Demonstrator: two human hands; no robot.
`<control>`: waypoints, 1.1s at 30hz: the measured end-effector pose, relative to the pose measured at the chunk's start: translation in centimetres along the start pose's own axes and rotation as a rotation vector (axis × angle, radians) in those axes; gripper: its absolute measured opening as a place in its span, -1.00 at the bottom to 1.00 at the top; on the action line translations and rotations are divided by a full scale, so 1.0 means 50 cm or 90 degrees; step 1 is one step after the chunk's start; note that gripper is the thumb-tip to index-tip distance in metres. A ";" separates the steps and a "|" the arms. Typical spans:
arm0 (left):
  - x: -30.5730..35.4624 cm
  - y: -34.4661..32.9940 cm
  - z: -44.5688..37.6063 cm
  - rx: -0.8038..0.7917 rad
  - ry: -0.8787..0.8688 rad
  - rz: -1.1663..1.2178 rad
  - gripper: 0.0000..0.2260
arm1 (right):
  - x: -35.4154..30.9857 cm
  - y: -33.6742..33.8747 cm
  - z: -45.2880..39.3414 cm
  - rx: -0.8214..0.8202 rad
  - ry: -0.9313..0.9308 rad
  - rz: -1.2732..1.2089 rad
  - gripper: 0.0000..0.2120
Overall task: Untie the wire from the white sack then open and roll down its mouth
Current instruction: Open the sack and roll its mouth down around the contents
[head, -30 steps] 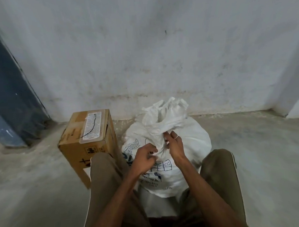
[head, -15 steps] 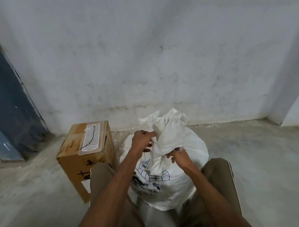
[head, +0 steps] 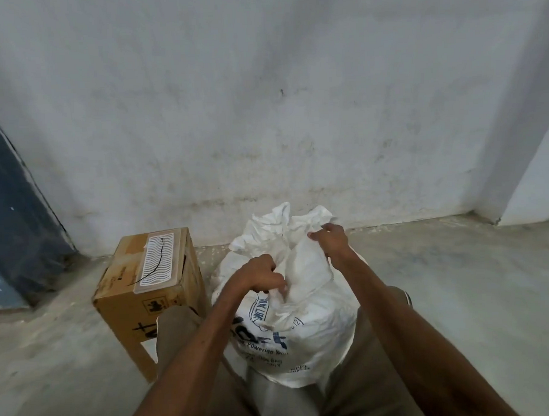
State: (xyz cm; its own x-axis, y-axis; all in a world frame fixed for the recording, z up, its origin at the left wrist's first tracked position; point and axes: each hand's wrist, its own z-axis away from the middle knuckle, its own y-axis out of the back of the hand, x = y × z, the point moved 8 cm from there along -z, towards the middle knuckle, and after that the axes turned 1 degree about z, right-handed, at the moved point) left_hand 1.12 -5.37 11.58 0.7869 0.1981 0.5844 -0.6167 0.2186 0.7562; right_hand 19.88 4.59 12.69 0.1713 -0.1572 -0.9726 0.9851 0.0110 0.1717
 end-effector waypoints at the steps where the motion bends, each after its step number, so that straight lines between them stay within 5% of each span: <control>1: -0.002 0.015 -0.003 0.036 0.008 -0.006 -0.58 | -0.013 -0.003 0.006 0.008 0.026 0.016 -0.56; 3: 0.005 0.071 -0.001 0.212 0.027 -0.083 -0.34 | -0.040 -0.010 0.024 0.019 0.085 0.032 -0.57; 5: 0.035 0.118 0.008 0.334 0.036 -0.166 -0.30 | -0.075 -0.016 0.043 0.028 0.168 0.049 -0.62; 9: 0.086 0.146 -0.047 0.263 -0.041 -0.264 -0.16 | -0.165 -0.025 0.088 0.030 0.334 0.111 -0.71; 13: 0.139 0.182 -0.092 0.303 -0.231 -0.086 -0.03 | -0.209 -0.019 0.105 0.002 0.402 0.170 -0.66; 16: 0.175 0.206 -0.137 0.283 -0.331 -0.051 -0.08 | -0.235 -0.011 0.093 -0.056 0.429 0.214 -0.73; 19: 0.217 0.211 -0.198 0.175 -0.358 -0.170 -0.34 | -0.275 0.009 0.087 -0.059 0.483 0.229 -0.93; 23: 0.261 0.244 -0.252 0.161 -0.386 -0.207 -0.73 | -0.298 0.061 0.038 0.107 0.470 0.403 -0.78; 25: 0.264 0.263 -0.275 0.174 -0.385 -0.191 -0.72 | -0.296 0.096 0.001 0.200 0.397 0.503 -0.75; 28: 0.258 0.268 -0.299 0.198 -0.415 -0.163 -0.68 | -0.279 0.121 -0.050 0.208 0.282 0.614 -0.77; 33: 0.299 0.258 -0.322 0.230 -0.429 -0.123 -0.78 | -0.309 0.028 -0.073 0.121 0.355 0.709 -0.55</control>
State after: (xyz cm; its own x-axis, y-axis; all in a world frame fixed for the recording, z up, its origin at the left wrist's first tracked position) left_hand 4.57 15.81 25.32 0.7942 -0.4587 0.3986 -0.5137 -0.1563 0.8436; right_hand 18.67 10.65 27.38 0.9352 0.2836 -0.2123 0.2924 -0.2799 0.9144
